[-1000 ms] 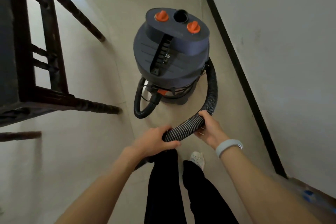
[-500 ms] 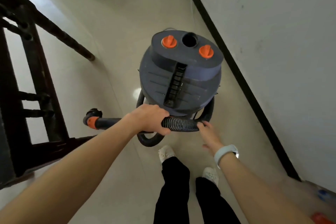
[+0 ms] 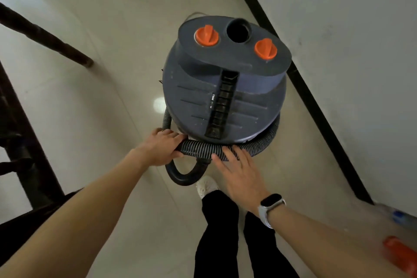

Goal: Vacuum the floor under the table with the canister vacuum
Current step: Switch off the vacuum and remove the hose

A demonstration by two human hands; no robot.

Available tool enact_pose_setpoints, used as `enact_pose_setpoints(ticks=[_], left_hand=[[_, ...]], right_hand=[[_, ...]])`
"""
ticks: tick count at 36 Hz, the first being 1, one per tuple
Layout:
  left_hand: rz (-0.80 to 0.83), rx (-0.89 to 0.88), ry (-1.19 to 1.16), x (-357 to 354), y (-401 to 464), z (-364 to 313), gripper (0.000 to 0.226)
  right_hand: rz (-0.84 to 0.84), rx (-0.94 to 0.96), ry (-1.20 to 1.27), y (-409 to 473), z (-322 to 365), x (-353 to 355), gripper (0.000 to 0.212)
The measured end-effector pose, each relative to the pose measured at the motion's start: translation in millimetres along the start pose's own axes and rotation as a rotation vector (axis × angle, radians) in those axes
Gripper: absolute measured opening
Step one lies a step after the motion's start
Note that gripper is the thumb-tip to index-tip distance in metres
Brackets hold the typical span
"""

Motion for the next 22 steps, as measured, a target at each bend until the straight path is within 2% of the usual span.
enact_pose_setpoints(ticks=[4,9,12,15,18,22], left_hand=[[-0.143,0.087,-0.057,-6.7,-3.2,-0.8,0.054],[-0.514,0.112,-0.182,-19.2,-27.2,-35.0,0.058],[-0.495,0.142,-0.242,-38.1,-33.7,-54.3,0.076],[-0.442,0.210,-0.299,-48.6,-32.4,-63.5,0.088],[-0.400,0.260,-0.310,-52.6,-26.7,-65.1,0.087],[-0.300,0.284,-0.287,-58.4,-24.2,-56.5,0.075]], right_hand=[[-0.060,0.014,-0.090,7.0,0.8,-3.7,0.062],[-0.063,-0.028,-0.112,11.3,2.6,-11.2,0.060],[-0.031,-0.039,-0.123,12.2,2.3,-16.9,0.068],[-0.036,-0.075,-0.119,9.6,3.5,-22.6,0.065],[-0.021,-0.105,-0.114,10.3,4.8,-29.5,0.058],[0.041,-0.162,-0.096,15.1,6.7,-33.0,0.054]])
Point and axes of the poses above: each hand's wrist, its own y-axis towards the middle knuckle, its own x-axis out of the back of the hand, z = x × y, the point moved 6 cm from there along y, towards the middle knuckle, and after that the axes turned 7 degrees about y, right-handed, at the moved point
